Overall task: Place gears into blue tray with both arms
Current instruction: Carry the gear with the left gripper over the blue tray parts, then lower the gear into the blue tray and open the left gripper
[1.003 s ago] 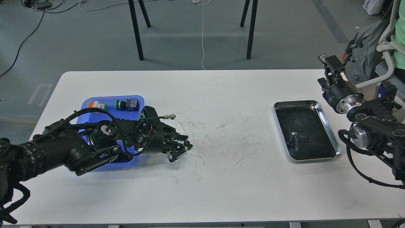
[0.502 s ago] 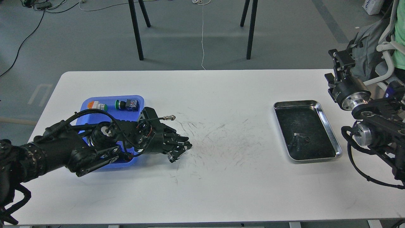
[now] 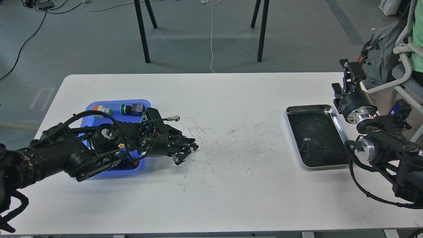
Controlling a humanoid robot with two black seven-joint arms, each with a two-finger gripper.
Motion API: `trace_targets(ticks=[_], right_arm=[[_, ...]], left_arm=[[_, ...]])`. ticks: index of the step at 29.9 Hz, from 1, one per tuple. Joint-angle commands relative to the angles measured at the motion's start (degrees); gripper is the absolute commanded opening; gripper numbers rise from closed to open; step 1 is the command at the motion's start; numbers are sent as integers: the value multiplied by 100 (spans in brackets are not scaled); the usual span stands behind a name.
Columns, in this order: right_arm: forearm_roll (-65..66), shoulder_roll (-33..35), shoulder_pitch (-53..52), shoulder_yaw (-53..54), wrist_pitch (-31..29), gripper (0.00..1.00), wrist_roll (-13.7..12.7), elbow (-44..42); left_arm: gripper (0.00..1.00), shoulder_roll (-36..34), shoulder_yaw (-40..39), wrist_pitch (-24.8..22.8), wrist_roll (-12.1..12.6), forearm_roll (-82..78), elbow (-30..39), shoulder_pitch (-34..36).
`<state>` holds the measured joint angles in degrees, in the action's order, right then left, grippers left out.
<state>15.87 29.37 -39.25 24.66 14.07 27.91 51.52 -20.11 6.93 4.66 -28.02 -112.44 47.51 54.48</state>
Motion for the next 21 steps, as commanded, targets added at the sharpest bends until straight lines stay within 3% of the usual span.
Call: trace_targets(ticks=[1, 12, 21], right_arm=[[-5, -54, 40, 12, -1, 95, 9, 7], [-14, -142, 49, 118, -18, 95, 9, 43], [-14, -221, 49, 100, -27, 95, 9, 43]], left_arm=[[19, -343, -8, -9, 2, 20, 39, 115], [19, -1670, 1, 0, 2, 442, 48, 230], [20, -1935, 36, 26, 2, 1057, -268, 107]])
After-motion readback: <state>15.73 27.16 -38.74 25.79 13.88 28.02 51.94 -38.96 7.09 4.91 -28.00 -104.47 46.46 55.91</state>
